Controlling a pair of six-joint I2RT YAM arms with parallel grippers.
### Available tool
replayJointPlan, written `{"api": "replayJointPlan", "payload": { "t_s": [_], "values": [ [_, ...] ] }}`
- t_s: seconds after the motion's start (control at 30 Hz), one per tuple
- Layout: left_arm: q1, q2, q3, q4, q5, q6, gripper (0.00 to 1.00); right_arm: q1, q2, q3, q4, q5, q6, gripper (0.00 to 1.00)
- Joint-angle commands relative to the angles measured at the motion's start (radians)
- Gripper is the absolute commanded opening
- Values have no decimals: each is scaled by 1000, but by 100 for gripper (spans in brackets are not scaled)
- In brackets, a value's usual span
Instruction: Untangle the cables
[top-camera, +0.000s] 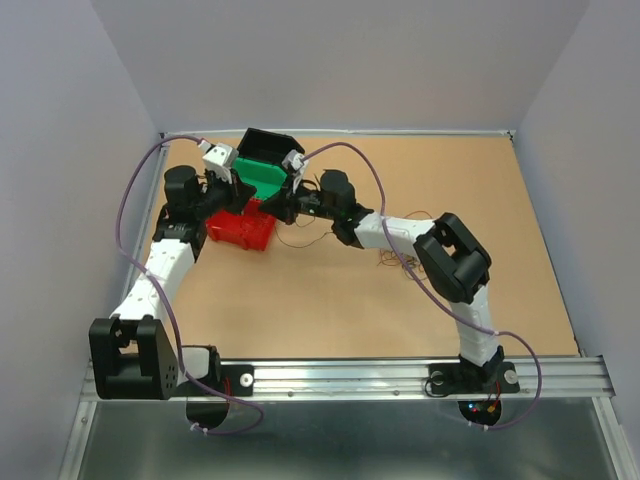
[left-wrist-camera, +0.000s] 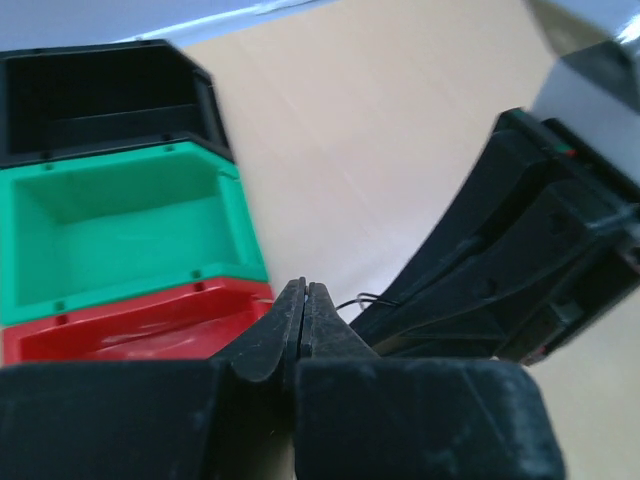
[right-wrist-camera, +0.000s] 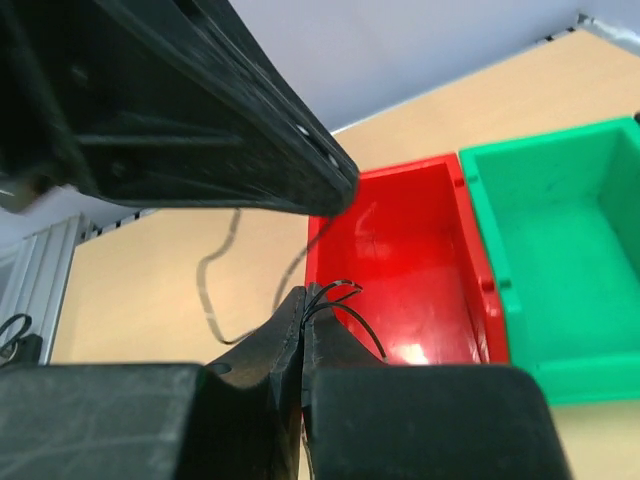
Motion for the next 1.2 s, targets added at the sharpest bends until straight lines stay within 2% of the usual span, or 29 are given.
{"api": "replayJointPlan", "payload": {
  "t_s": [0.0,0.2,0.43,0.7,0.77,0.87,1.07,1.17],
  "values": [
    [60,92,40,111,-120,-16,0,7,60,194,-14,-56,29,1],
    [210,229,158,153,-37,-52,0,18,181,491,-57,-92,69,1],
    [319,224,229,167,79,-106,0,25,245,760,-78,-5,98,1],
    [362,198,258,163,109,-95,0,24,386,1025,-94,41,135,1],
    [368,203,272,147,127,-95,0,25,394,1017,-64,62,152,0],
    [376,206,281,142,126,-88,0,25,377,912,50,92,178,1],
    [387,208,274,136,124,-63,0,27,419,854,144,148,241,1],
    [388,203,252,136,130,-39,0,33,408,770,174,199,244,0]
  ]
}}
